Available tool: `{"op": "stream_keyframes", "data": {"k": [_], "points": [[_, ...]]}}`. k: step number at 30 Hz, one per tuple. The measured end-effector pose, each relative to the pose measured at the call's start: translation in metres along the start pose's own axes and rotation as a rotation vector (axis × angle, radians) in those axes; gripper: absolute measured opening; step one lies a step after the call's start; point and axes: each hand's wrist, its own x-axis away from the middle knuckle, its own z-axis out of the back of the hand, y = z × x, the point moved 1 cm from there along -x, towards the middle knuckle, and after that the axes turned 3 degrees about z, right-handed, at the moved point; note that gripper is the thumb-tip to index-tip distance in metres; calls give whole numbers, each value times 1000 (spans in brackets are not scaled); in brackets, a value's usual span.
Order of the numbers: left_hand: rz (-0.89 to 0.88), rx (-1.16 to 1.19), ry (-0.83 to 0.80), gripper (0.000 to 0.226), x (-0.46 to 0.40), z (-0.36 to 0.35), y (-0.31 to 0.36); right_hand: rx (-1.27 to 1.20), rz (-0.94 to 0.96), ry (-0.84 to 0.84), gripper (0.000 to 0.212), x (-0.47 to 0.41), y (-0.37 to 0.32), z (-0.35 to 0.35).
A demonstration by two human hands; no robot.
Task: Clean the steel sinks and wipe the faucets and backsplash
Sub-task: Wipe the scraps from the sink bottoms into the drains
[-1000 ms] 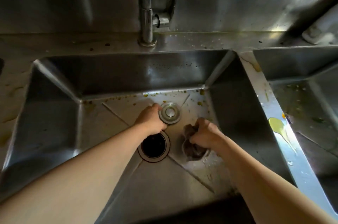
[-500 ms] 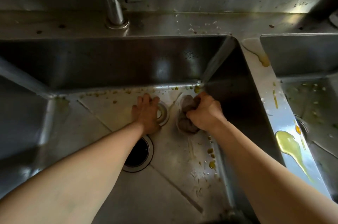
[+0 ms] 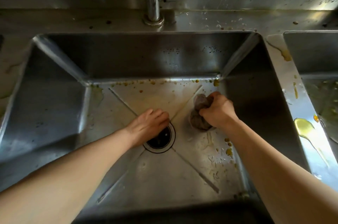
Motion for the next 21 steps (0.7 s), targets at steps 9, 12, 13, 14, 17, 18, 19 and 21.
{"op": "stream_keyframes", "data": {"k": [9,12,13,14,17,18,19,21], "points": [[-148,-66,231,32,8,25,-3,-110,-47,85,52,19,-15,-8],[-125,47,312,14,11,34,-6,-163,-99,123,56,22,-17,-10],[-111,40,303,13,11,35,-6,-174,-104,131,56,22,-17,-10],[-104,38,313,15,11,33,-6,-172,-101,133,55,22,-17,-10],[-118,64,302,19,10,36,-7,-163,-73,140,48,22,-18,-11],[-112,80,261,24,10,38,-6,-173,-61,147,45,22,-18,-11],[-94,88,213,26,9,41,-5,-178,-54,149,41,20,-17,-12],[-17,150,65,45,7,40,-4,-176,-59,137,37,17,-17,-11]]}}
